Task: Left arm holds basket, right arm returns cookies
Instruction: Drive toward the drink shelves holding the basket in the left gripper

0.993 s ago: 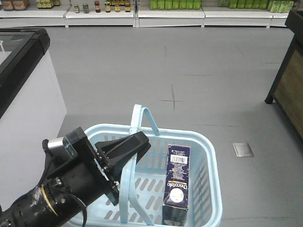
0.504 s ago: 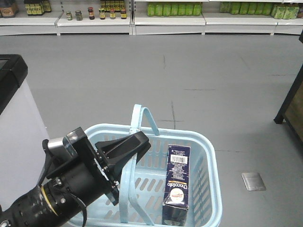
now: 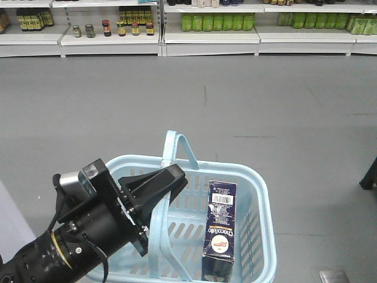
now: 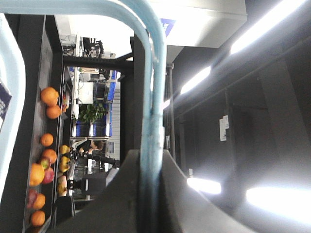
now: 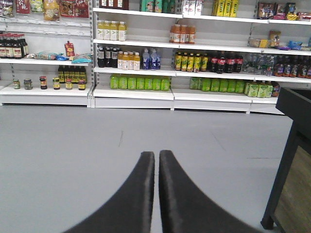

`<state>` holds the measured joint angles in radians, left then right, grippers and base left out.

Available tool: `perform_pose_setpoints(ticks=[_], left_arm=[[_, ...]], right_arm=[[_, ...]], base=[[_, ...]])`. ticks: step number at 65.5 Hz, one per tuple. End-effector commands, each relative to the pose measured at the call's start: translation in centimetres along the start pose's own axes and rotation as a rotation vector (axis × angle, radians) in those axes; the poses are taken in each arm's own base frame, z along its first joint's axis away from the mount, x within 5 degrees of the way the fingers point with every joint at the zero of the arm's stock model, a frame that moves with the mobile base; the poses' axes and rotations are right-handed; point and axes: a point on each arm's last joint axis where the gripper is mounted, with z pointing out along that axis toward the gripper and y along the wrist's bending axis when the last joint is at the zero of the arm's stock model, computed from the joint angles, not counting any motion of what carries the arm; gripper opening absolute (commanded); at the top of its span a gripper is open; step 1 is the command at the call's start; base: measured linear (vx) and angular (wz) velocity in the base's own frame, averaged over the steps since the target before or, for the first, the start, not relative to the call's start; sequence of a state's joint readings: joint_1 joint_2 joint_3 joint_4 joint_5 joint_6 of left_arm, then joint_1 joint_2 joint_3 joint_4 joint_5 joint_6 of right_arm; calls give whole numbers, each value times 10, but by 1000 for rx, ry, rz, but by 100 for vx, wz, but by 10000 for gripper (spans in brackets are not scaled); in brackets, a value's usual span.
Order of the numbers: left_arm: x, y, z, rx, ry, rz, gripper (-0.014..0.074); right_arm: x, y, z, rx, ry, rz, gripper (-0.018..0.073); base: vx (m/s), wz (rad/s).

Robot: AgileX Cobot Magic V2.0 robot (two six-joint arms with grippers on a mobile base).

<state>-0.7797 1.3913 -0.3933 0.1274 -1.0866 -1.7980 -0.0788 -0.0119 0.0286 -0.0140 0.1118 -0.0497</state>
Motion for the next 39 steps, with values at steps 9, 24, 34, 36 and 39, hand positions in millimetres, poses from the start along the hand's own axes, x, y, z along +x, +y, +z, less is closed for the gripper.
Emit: perform_pose_setpoints(ticks=[9,24,34,36,39], left_arm=[[8,-39,-2,338,68,-1,-3],[8,-39,-2,338,68,-1,-3],[8,-39,-2,338,68,-1,-3],[8,-39,-2,338,68,-1,-3],[8,-39,-2,338,68,-1,-3]], right_arm=[[-1,0,0,5,-63,-9,-6],[-1,0,0,5,-63,-9,-6],[-1,0,0,5,-64,-9,-6],[-1,0,0,5,-64,-9,-6],[-1,0,0,5,-64,-9,-6]], base=[[57,1],[56,1],[56,1],[56,2],[56,2]])
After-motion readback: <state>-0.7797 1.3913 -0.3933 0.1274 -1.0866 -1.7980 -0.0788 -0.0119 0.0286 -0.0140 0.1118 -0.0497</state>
